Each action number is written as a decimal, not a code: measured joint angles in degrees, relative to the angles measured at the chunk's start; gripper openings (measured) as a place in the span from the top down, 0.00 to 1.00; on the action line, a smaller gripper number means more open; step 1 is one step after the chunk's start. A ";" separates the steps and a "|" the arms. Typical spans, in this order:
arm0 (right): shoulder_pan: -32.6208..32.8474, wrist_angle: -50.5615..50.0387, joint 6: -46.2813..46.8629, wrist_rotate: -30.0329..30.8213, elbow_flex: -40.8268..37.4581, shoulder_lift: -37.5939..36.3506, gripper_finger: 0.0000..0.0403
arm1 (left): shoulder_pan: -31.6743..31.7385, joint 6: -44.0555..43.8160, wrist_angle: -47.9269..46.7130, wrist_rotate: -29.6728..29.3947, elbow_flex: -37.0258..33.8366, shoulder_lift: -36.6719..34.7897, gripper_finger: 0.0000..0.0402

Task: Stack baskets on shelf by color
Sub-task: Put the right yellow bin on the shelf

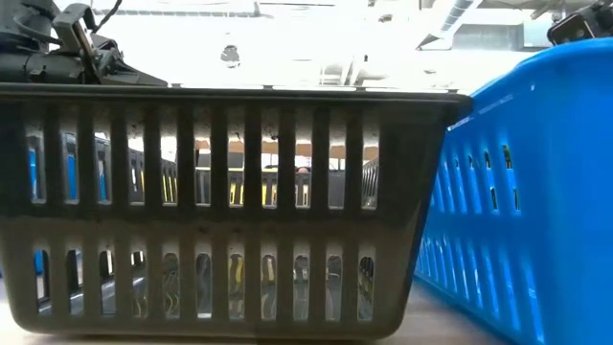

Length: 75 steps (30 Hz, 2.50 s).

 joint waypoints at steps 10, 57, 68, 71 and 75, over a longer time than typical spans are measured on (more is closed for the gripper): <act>-0.22 5.52 21.34 0.05 -0.02 -0.01 0.54 | 0.00 -5.37 0.50 -2.73 0.00 -0.01 0.99; -2.16 39.02 6.47 13.15 6.63 0.01 0.52 | 0.02 1.99 -4.30 -6.89 24.66 1.92 0.34; -2.16 14.16 15.63 25.48 13.30 0.44 0.52 | 0.02 0.18 -7.23 -7.70 24.76 1.90 0.34; -2.16 -8.69 25.14 32.18 22.15 5.24 0.52 | 0.02 -1.25 -8.32 -7.40 24.76 1.93 0.34; -2.18 -32.18 41.18 31.84 33.44 16.78 0.53 | 0.02 -3.59 -10.82 -7.93 24.70 2.63 0.34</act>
